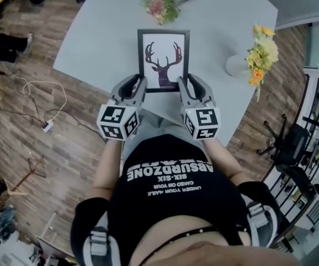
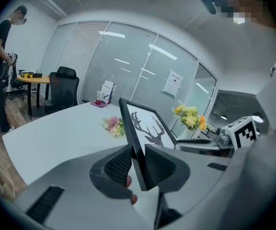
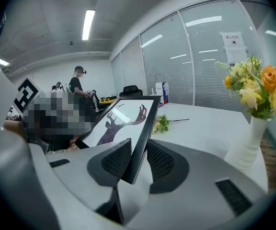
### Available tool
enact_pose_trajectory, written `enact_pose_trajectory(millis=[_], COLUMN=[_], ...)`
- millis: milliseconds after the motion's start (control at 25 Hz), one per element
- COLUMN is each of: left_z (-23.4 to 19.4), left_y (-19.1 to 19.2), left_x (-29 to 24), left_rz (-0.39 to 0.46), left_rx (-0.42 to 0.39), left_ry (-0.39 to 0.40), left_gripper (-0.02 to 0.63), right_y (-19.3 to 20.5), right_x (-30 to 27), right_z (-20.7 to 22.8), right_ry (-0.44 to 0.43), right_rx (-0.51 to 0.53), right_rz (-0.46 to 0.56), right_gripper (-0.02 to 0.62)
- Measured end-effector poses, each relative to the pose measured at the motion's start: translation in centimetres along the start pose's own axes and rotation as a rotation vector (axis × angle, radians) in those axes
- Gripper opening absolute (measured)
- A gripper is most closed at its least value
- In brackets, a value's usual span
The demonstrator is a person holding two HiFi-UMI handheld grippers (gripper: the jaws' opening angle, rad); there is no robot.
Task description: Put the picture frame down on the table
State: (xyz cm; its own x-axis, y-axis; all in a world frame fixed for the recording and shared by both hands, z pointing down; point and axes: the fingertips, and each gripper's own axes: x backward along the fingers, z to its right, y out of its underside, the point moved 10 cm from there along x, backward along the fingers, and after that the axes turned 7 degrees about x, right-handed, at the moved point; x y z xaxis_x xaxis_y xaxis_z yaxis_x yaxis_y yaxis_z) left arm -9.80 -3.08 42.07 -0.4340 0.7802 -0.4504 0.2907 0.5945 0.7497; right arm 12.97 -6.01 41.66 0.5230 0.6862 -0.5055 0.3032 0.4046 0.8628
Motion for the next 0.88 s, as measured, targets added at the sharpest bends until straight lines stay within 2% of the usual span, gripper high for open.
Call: enact_pose_trajectory(millis=[880], left_z=[-3.6], left_y=[1.2], left_x=[-6.5], left_rz=[-0.158], left_rx=[0.022], left_ry=[-0.044], left_gripper=[0.098], right_y=[2.2], right_x=[-6.1], right_z=[2.6], right_ry=[-0.011], right_rx=[0.028], right_rz=[-0.135], right_gripper=[0.115])
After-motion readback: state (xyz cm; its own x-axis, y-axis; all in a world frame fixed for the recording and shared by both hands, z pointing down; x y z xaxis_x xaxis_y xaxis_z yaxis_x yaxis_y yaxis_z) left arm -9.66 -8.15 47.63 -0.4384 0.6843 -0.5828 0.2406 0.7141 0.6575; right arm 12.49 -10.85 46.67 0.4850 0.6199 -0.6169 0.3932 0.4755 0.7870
